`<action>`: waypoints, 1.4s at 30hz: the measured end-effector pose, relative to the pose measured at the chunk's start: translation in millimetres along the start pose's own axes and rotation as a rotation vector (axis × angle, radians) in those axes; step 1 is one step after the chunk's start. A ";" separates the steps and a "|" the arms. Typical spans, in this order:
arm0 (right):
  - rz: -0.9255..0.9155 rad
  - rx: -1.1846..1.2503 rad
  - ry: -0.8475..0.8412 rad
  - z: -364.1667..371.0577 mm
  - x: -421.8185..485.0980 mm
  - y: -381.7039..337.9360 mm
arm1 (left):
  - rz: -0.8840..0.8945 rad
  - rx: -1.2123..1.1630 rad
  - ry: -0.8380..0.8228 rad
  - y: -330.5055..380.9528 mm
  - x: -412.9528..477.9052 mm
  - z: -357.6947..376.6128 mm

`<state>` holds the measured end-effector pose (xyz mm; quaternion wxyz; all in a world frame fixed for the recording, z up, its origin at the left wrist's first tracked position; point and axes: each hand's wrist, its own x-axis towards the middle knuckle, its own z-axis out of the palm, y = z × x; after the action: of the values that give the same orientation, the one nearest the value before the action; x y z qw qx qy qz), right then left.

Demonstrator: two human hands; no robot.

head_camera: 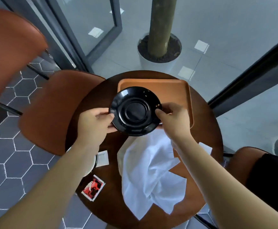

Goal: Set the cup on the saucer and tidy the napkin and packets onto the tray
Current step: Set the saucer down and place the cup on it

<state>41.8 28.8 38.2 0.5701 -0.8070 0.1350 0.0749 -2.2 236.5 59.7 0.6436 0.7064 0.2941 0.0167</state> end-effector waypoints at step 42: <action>-0.262 -0.781 -0.159 203.5 33.7 -20.5 | -0.186 0.001 0.156 -99.2 129.5 -111.0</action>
<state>86.8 222.1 -21.5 0.2348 -0.9645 -0.0518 0.1095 21.1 392.9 -58.3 0.6173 0.6728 0.4076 0.0116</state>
